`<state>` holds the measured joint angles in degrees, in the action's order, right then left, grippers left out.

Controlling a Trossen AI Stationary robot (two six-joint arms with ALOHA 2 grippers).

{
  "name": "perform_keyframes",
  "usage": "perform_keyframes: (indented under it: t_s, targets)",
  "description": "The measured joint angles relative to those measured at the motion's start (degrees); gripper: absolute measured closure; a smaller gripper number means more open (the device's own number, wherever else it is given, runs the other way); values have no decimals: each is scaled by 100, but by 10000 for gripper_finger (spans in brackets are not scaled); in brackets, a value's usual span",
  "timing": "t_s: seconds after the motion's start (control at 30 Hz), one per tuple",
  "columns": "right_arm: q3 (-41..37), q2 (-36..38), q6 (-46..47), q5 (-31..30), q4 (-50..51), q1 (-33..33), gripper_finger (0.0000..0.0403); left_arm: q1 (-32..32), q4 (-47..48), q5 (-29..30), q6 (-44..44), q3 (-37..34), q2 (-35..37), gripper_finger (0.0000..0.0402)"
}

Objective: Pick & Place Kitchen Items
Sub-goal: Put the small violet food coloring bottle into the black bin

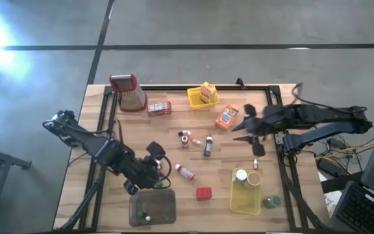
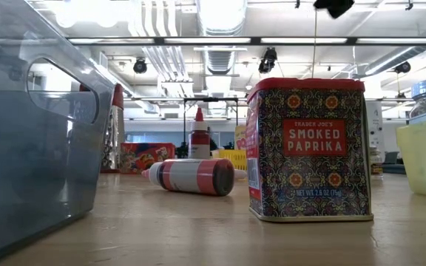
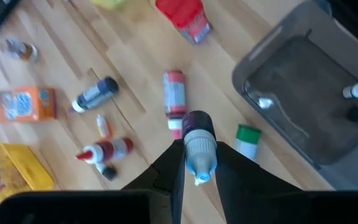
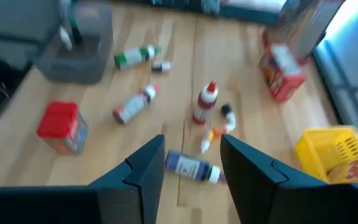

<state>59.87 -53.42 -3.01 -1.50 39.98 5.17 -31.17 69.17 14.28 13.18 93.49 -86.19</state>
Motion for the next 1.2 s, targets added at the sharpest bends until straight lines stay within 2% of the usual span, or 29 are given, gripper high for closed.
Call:
perform_keyframes:
  t_s: [0.27, 0.57, 0.9, 1.2]
  targets:
    - [-288, 1414, 136, 37, 392, 2, 225, -245, 226, 0, -364, 0, -136, 325]
    - [-292, 2286, -102, 35, 475, 7, 203, -459, 222, -13, -515, -4, -608, 325]
    - [-292, 2676, -191, 33, 473, 7, 188, -558, -99, -160, -513, -7, -1076, 325]
    - [-292, 2678, -169, 33, 475, 7, 172, -582, -483, -595, -438, -7, -1425, 325]
